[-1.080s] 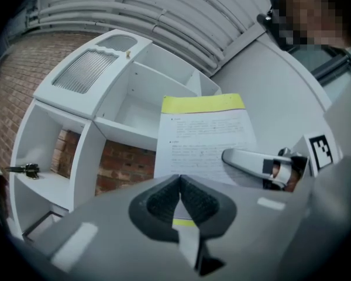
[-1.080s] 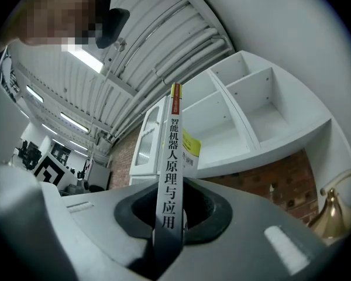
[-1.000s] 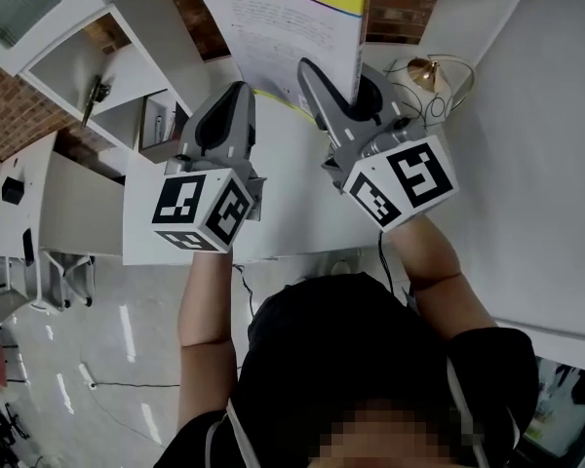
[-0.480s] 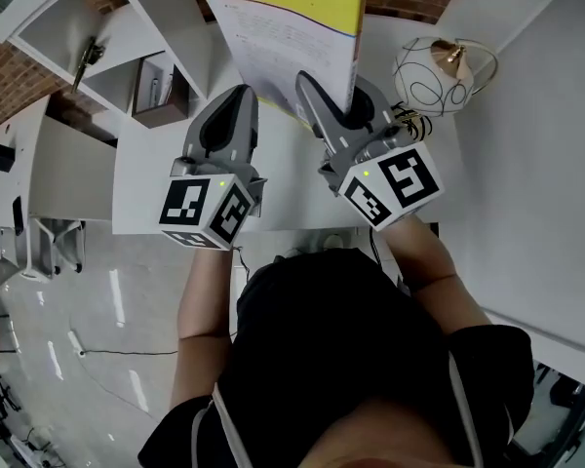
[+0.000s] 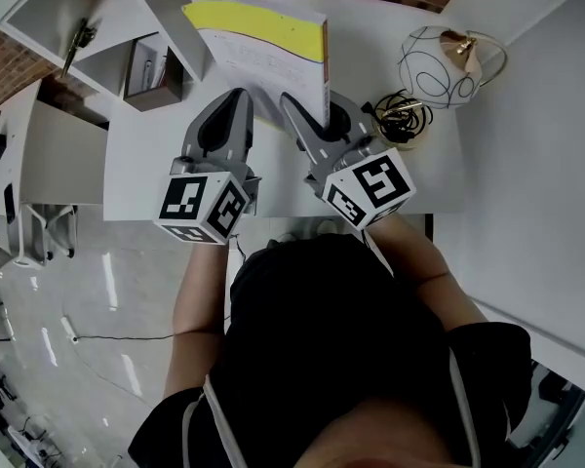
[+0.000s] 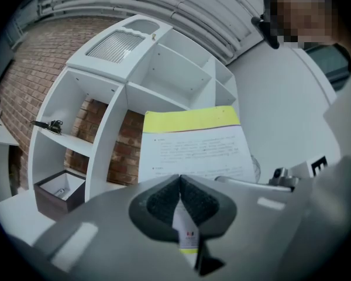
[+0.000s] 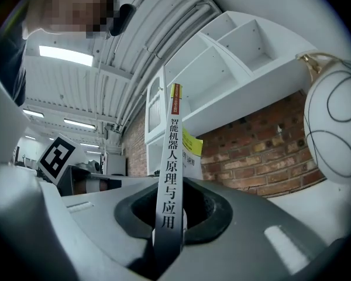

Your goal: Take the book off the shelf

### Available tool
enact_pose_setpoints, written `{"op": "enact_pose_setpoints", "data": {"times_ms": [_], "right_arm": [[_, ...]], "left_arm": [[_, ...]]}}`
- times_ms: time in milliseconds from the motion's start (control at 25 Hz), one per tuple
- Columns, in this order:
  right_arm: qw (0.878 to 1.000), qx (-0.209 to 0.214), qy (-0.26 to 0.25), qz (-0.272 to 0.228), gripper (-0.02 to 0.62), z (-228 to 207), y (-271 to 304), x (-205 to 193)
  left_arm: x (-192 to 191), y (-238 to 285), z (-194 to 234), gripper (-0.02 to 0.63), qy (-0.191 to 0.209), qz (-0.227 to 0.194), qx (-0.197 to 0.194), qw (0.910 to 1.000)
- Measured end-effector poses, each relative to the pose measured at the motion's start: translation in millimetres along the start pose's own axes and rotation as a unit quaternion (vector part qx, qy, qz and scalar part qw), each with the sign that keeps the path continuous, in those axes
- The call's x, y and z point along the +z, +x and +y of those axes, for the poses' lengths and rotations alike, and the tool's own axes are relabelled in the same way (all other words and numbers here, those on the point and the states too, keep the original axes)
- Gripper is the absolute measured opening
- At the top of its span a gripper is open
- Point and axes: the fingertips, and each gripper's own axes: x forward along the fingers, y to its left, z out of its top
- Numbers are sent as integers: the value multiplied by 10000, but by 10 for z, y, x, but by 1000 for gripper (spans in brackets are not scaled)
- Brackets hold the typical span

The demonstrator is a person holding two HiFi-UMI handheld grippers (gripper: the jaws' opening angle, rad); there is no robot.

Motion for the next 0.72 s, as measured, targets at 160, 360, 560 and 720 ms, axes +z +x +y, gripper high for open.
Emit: {"op": "enact_pose_setpoints", "data": {"times_ms": [160, 360, 560, 720], "right_arm": [[9998, 108, 145, 117, 65, 40, 0, -166], [9992, 167, 120, 331, 66, 91, -35, -375], [9984, 222, 175, 493, 66, 120, -88, -566], [9974, 228, 172, 666, 66, 133, -119, -710]], "left_arm": [[-125, -59, 95, 6, -15, 98, 167, 9998], [-303, -142, 138, 6, -66, 95, 310, 9995], [-509, -216, 142, 6, 2, 222, 490, 9985], [-671, -262, 115, 6, -59, 327, 517, 9981]]}}
